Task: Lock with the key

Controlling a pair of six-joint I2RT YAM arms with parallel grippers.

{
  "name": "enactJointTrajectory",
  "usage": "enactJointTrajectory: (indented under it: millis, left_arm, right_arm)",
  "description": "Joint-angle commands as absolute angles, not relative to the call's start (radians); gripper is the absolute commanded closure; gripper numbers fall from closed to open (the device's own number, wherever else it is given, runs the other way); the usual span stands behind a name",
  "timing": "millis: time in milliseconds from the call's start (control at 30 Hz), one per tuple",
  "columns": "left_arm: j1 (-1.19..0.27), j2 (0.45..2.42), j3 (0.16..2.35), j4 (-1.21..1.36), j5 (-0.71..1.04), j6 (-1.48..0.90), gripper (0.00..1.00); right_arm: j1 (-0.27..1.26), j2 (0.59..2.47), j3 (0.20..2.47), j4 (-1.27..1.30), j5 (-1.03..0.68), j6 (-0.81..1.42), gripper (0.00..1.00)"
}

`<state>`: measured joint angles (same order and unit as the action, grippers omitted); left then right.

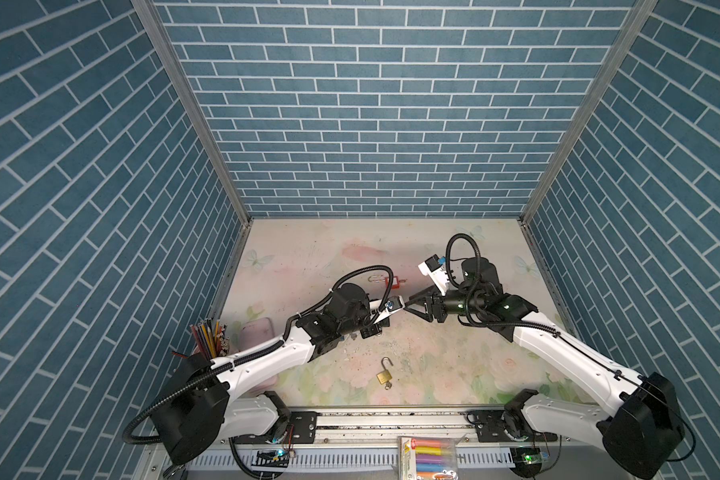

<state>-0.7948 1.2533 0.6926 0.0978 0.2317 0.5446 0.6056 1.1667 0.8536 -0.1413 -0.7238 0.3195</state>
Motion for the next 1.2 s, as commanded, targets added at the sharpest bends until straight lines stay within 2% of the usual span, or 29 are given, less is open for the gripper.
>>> enactJointTrajectory:
  millis: [0,233,533,800,1167]
  left_arm:
    - [-0.808,1.25,0.728,-0.01,0.277,0.652,1.0]
    - [-0.811,1.274,0.781,-0.106,0.305,0.71,1.0]
    - [-0.811,1.287,0.784,-0.087,0.298,0.689,1.0]
    - [-0.811,1.282,0.778,-0.071,0.308,0.677,1.0]
    - [-0.812,1.278,0.767,-0.059,0.32,0.672,1.0]
  right_arm:
    - [0.585,1.188,0.847,-0.155,-0.75,0.367,0.5]
    - [0.582,1.261,0.843,-0.177,-0.819,0.419,0.61]
    - [0.586,1.308,0.823,-0.16,-0.886,0.435,0.65]
    - [0.622,1.349,0.811,-0.129,-0.88,0.445,0.69]
    - [0.633,1.378,0.822,-0.109,-0.854,0.45,0.85]
